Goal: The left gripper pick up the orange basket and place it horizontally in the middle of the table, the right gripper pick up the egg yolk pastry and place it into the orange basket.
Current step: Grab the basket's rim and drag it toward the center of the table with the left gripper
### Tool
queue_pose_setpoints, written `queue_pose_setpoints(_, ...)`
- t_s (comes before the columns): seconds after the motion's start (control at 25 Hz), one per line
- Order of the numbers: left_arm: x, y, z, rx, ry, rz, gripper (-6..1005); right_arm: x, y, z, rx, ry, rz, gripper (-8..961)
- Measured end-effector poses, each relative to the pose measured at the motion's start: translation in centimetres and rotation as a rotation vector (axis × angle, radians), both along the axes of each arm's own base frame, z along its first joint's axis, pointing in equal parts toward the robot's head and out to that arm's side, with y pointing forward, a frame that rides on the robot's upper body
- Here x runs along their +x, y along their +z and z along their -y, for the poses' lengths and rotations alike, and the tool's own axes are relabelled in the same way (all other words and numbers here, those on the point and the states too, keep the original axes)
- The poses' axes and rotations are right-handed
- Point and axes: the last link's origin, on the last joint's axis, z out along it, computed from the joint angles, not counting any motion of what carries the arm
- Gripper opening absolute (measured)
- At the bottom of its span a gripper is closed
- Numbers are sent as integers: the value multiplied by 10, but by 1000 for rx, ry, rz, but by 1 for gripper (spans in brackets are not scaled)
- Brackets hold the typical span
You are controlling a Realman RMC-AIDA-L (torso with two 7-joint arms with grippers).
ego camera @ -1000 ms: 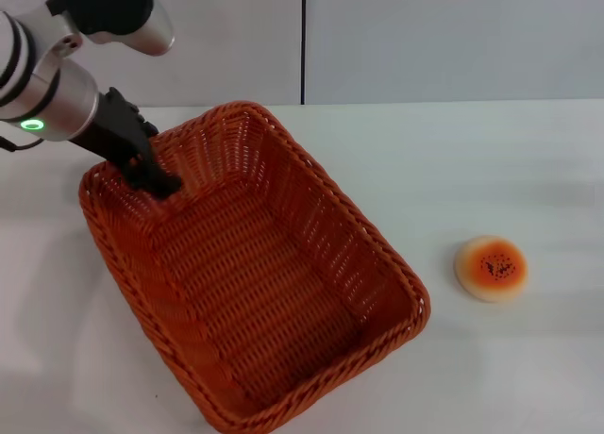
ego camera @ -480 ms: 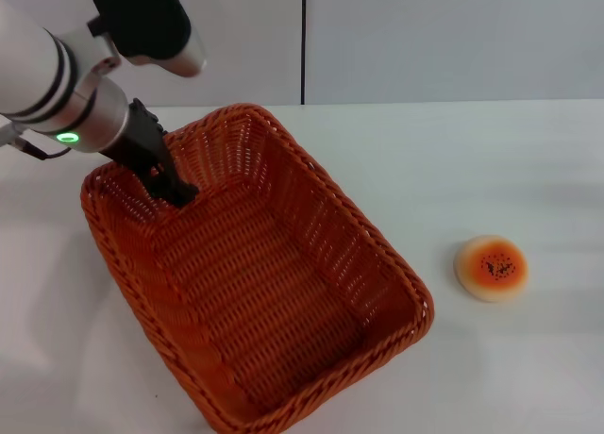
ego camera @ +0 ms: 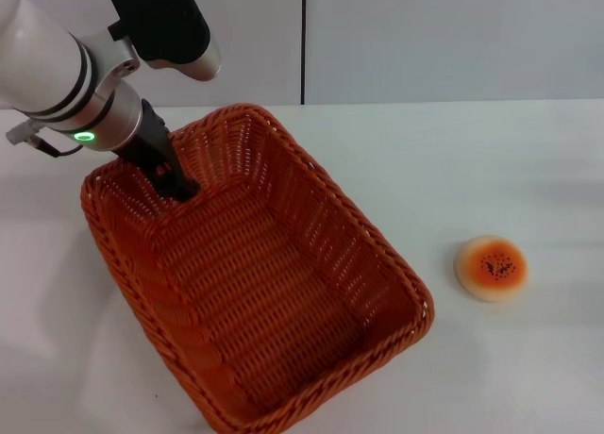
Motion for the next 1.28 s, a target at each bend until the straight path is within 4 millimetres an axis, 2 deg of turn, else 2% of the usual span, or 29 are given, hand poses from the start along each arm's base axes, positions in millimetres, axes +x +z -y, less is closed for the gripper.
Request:
queue_pose_setpoints(0.12,1,0,-1,3,-8,-11,676,0,0,0,1,0,0,472)
queue_pose_setpoints(0.36,-5,-1,-4,34,-7,-74,415,1,0,1,0,-5,-1,472)
queue_pose_setpoints(0.56,-11,-6,-3,23,-3,-118,336,2,0,2,-1,-9,-1,471)
queue_pose_setpoints(0.76,-12,-3,-2,19,35,-115,312,1,0,1,-1,-7,-2,471)
queue_pose_setpoints(1.04,-7,16,-1,53,232,-59,275,-2,1,-1,6,8,0,471)
queue_pose_setpoints(1.28,-5,30,-2,131,390,16,198,-2,21,-7,78,12,17,471)
